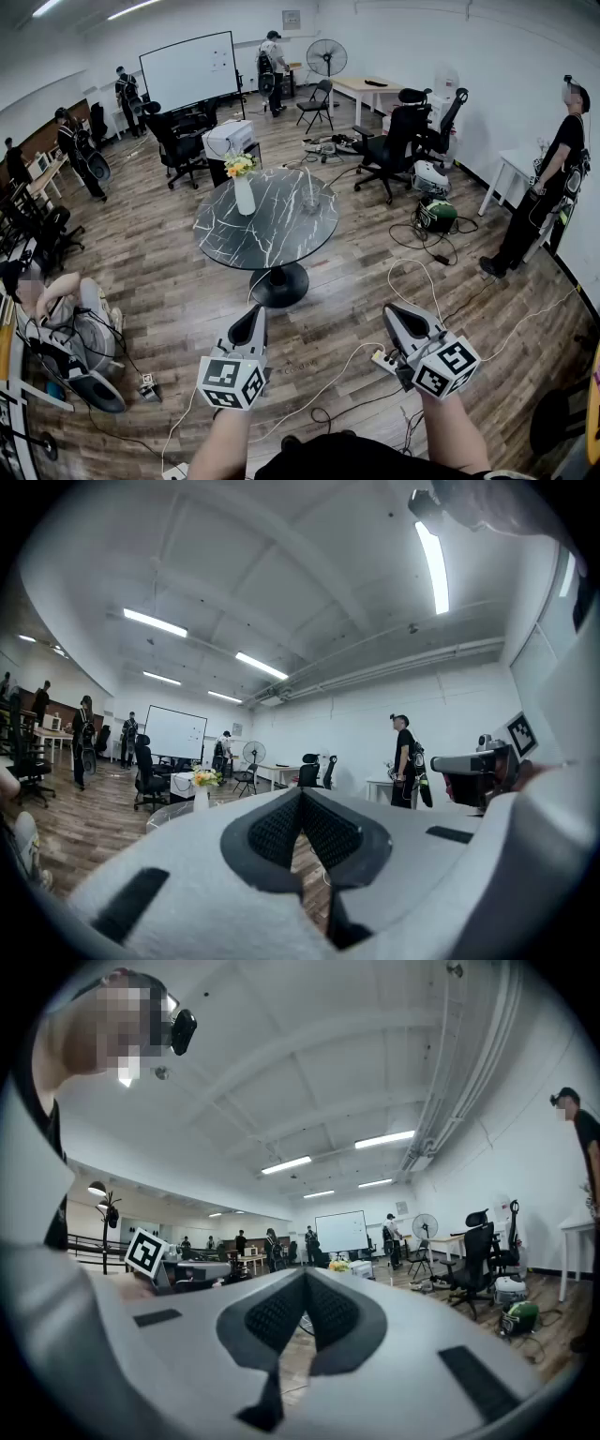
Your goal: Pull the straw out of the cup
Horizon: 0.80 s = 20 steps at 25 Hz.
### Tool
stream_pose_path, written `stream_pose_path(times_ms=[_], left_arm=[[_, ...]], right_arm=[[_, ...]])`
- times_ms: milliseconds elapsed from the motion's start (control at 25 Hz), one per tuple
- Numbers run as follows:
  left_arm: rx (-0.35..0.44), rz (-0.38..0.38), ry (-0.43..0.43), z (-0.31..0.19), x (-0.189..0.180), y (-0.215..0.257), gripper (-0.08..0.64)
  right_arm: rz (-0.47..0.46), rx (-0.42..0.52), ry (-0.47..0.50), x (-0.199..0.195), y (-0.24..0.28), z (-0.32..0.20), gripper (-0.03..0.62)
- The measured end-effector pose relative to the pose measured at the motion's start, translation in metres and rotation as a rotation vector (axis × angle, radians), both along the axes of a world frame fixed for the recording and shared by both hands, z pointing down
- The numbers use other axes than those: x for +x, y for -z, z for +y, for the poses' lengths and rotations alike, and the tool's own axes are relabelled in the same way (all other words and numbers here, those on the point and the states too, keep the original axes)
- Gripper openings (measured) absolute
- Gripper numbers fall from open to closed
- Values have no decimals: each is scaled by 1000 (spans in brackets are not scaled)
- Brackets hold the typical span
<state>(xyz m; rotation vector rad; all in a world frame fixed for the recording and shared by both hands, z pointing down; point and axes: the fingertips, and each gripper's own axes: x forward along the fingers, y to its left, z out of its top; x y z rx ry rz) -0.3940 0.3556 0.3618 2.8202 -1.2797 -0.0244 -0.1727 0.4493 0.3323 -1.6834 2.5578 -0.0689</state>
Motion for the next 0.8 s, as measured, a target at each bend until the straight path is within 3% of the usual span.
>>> stream_pose_path(times_ms=[560, 800], left_arm=[[-5, -32, -54, 8, 53, -3, 8], [0, -38, -64, 16, 95, -2, 8]], right_arm=[[-22, -6, -33, 46, -8, 14, 2], [53, 25, -67, 85, -5, 32, 5]])
